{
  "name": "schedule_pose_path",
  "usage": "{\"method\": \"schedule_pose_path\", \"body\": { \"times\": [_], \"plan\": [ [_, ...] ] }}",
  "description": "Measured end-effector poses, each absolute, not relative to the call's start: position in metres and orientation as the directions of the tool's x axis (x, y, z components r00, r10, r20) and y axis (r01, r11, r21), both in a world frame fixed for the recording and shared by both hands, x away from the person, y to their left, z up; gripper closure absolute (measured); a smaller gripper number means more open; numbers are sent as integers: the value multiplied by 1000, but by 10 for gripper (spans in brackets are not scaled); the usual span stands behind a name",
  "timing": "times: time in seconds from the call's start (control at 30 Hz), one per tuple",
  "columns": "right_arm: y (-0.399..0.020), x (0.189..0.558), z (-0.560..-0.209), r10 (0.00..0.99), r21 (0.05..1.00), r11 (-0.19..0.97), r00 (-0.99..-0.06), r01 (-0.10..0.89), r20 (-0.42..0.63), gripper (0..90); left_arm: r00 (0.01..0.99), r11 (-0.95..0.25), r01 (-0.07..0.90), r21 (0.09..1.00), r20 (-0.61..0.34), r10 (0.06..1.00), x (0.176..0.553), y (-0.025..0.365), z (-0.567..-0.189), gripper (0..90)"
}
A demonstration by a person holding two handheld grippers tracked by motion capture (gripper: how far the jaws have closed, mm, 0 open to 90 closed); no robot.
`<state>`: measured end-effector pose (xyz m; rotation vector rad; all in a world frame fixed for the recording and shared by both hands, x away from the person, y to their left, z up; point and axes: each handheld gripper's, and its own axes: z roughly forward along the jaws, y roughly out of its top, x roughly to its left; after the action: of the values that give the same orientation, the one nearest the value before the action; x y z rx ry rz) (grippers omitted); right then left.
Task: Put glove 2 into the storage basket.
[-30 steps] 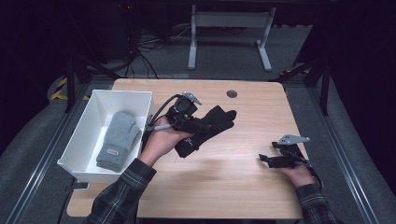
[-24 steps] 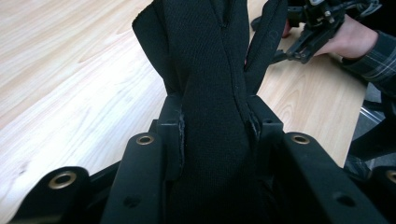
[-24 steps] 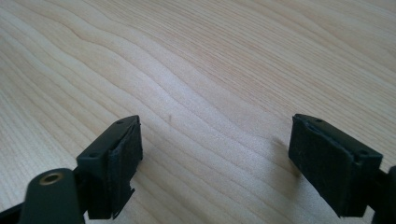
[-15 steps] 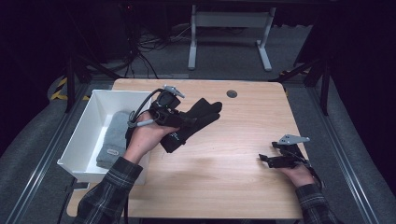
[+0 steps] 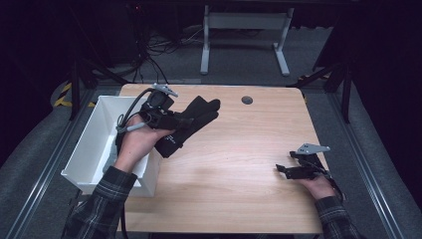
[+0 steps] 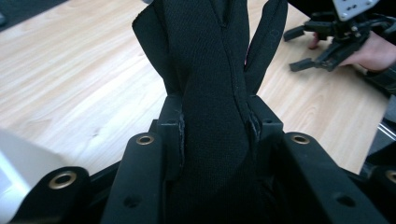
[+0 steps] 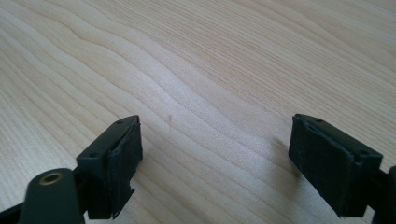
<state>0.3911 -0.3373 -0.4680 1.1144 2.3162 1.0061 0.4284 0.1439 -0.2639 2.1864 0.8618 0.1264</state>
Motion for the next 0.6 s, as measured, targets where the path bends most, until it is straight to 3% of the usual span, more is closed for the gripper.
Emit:
{"method": "schedule_pose_path", "body": {
  "times": [0.6],
  "plan": [
    [-337, 391, -468, 790, 740, 428, -613, 518, -28, 179, 642, -350, 611, 710, -185, 745, 427, 219, -263, 654]
  ]
}}
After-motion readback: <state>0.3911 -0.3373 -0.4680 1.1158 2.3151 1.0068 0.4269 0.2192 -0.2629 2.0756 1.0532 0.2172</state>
